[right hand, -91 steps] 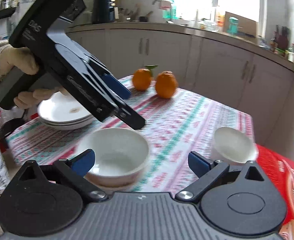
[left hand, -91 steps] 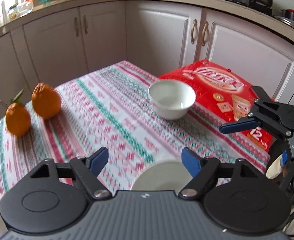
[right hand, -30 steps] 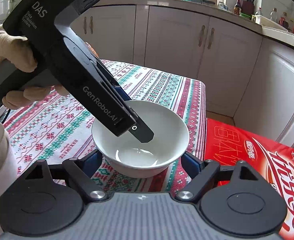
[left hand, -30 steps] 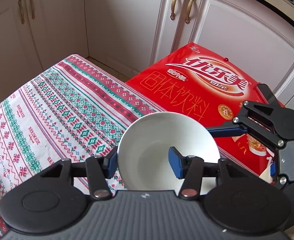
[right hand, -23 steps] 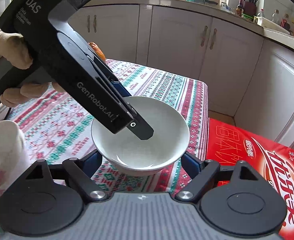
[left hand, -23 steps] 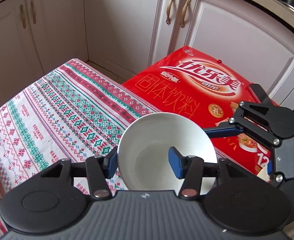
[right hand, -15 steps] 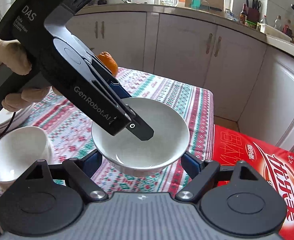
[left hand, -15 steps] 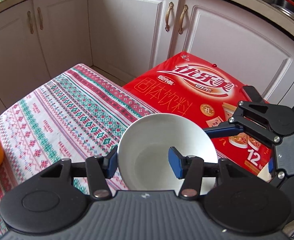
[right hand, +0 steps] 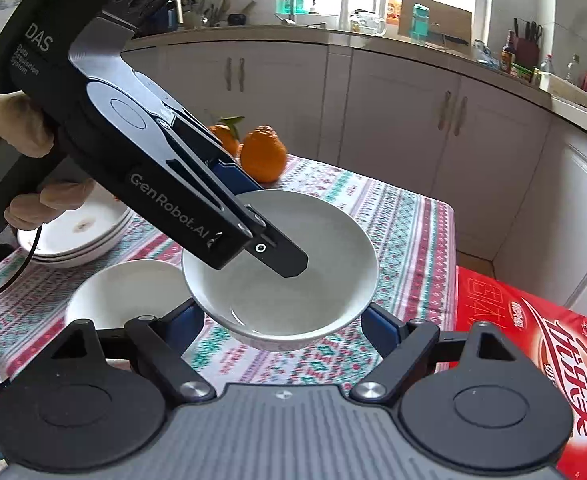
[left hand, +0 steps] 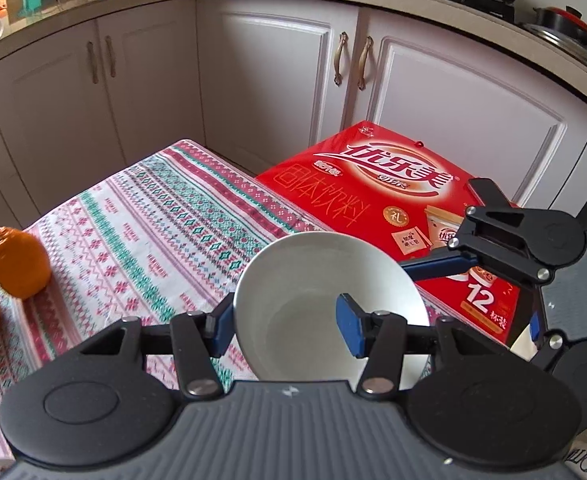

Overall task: Organize plates and bowls
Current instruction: 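Lift the white bowl with the left gripper and carry it over the bowl stack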

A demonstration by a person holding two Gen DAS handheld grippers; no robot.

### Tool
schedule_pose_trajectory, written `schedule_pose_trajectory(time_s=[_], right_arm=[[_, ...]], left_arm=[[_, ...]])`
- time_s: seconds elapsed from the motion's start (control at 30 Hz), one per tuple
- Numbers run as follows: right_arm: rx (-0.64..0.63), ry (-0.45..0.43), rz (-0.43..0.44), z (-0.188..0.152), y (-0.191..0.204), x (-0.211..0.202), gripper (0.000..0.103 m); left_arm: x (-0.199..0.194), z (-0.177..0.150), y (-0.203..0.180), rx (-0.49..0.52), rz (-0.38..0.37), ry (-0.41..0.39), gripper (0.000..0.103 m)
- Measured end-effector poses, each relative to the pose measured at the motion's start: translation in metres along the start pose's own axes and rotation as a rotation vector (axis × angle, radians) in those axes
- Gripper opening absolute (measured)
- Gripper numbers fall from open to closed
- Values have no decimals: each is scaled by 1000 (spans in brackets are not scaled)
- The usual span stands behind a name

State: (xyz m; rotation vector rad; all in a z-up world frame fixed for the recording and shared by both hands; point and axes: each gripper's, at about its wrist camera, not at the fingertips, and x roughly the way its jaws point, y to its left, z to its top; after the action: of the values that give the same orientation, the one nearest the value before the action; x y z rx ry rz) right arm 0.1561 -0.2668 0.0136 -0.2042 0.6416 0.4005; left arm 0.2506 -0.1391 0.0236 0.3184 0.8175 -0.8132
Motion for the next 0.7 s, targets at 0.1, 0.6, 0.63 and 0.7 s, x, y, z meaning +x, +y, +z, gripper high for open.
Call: schedule_pose_trajectory(time_s=[0.1,0.6,0.63,0.7], right_arm=[[-16,2,14,0,11,-4,89],[-83,-13,106,11,51,-6,89],[-86,-12,112,11,54,-5,89],[-87,-8,125,10,58,-2,89]], left_arm=[[-11,-9,-2,-12,14,-9,52],[-55,-46,9,-102,90,-46,52],[-56,-49,10,-111,94,-46,52],[-57,-55,12,-127,96,-45,52]])
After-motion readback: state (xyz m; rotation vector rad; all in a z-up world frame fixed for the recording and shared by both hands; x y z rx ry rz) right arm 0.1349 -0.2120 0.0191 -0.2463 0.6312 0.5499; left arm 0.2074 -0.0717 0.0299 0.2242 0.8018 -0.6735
